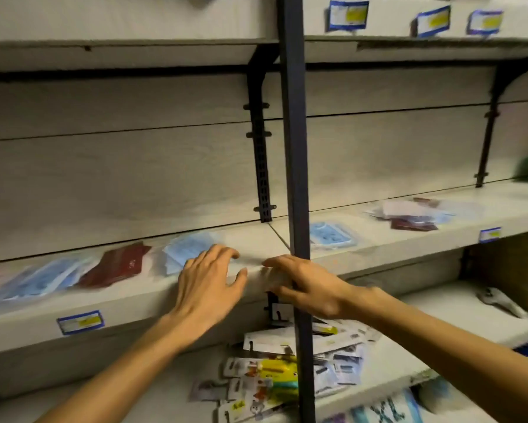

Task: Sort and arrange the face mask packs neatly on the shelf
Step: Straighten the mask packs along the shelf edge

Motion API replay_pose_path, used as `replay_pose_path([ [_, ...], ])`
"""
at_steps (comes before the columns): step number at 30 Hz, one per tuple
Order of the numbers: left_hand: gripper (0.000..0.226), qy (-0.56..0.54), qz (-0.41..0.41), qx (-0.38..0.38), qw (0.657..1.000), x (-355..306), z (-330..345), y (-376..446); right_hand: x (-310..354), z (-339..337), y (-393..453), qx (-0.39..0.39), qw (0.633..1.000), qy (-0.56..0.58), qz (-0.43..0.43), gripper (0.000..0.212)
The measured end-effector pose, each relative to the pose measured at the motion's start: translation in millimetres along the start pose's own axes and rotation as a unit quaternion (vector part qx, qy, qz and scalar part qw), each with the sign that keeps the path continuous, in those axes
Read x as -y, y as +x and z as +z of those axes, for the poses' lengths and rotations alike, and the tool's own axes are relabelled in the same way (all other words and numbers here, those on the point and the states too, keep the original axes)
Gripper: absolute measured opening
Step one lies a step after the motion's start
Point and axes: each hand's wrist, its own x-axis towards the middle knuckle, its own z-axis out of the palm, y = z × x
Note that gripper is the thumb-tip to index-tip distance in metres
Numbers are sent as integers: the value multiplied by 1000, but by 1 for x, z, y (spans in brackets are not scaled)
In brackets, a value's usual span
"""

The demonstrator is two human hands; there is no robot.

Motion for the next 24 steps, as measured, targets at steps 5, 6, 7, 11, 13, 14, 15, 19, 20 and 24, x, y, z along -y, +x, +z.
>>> replay_pose_path([
  [5, 12, -88, 46, 14, 995, -83, 3, 6, -46, -58, -69, -52, 994, -49, 84, 54],
  [6, 15, -99, 62, 31, 993, -102, 6, 8, -59, -69, -81, -62, 990, -72, 100, 56],
  [7, 17, -105, 77, 44, 991, -121, 11, 12, -72, -79, -93, -70, 987, -90, 116, 56],
  [11, 21, -97, 121, 52, 987, -186, 36, 32, -131, -111, -129, -108, 971, -130, 169, 53],
  [13, 23, -92, 141, 51, 984, -215, 52, 47, -165, -123, -141, -134, 963, -146, 183, 51],
  [14, 25, -90, 148, 55, 983, -229, 61, 56, -183, -128, -145, -147, 959, -152, 190, 49],
  [15, 26, -88, 152, 58, 983, -243, 71, 65, -202, -133, -149, -161, 954, -155, 198, 48],
  [19, 28, -78, 152, 53, 984, -292, 120, 113, -279, -157, -156, -207, 945, -131, 219, 42],
  [20, 28, -74, 150, 57, 984, -303, 133, 126, -297, -164, -156, -210, 945, -121, 220, 42],
  [24, 27, -69, 136, 41, 987, -338, 182, 181, -358, -190, -148, -202, 955, -114, 186, 42],
])
